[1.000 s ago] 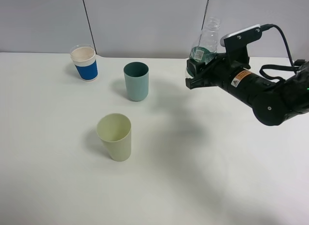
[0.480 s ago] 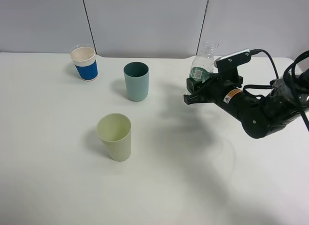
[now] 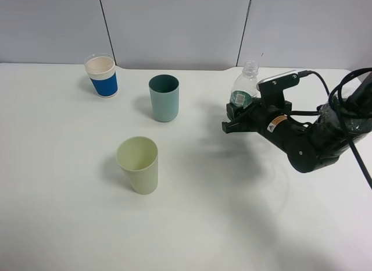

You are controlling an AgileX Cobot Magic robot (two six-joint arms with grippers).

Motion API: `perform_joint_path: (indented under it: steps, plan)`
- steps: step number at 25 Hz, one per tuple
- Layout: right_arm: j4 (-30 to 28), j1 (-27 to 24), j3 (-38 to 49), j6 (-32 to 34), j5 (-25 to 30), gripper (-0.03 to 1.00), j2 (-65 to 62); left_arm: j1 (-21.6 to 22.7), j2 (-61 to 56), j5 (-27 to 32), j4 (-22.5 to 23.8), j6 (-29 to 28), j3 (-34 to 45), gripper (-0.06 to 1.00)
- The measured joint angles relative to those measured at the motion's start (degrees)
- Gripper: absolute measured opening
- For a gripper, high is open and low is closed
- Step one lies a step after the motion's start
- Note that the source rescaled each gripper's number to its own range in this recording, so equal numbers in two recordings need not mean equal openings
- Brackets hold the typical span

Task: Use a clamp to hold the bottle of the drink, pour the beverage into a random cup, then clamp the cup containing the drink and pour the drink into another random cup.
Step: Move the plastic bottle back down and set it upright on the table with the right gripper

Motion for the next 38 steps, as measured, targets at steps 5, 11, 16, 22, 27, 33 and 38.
perform_joint_path:
  steps: [5, 11, 16, 22, 27, 33, 38]
  plan:
    - [0.0, 0.0, 0.0, 0.0, -0.23, 0.0, 0.11, 0.0, 0.0, 0.0, 0.0, 0.0, 0.0, 1.0]
    - [-0.05, 0.0, 0.0, 0.0, -0.36, 0.0, 0.11, 0.0, 0.0, 0.0, 0.0, 0.0, 0.0, 1.0]
    - [-0.05, 0.0, 0.0, 0.0, -0.36, 0.63, 0.32, 0.0, 0.0, 0.0, 0.0, 0.0, 0.0, 1.0]
    - [-0.05, 0.0, 0.0, 0.0, 2.24, 0.97, -0.19, 0.0, 0.0, 0.0, 0.0, 0.0, 0.0, 1.0]
    - [-0.05, 0.0, 0.0, 0.0, 4.97, 0.99, -3.32, 0.0, 0.0, 0.0, 0.0, 0.0, 0.0, 1.0]
    - [-0.51, 0.0, 0.11, -0.09, 7.0, 0.99, -11.45, 0.0, 0.0, 0.0, 0.0, 0.0, 0.0, 1.0]
    - [-0.91, 0.0, 0.16, -3.47, 11.81, 0.99, -20.5, 0.0, 0.0, 0.0, 0.0, 0.0, 0.0, 1.0]
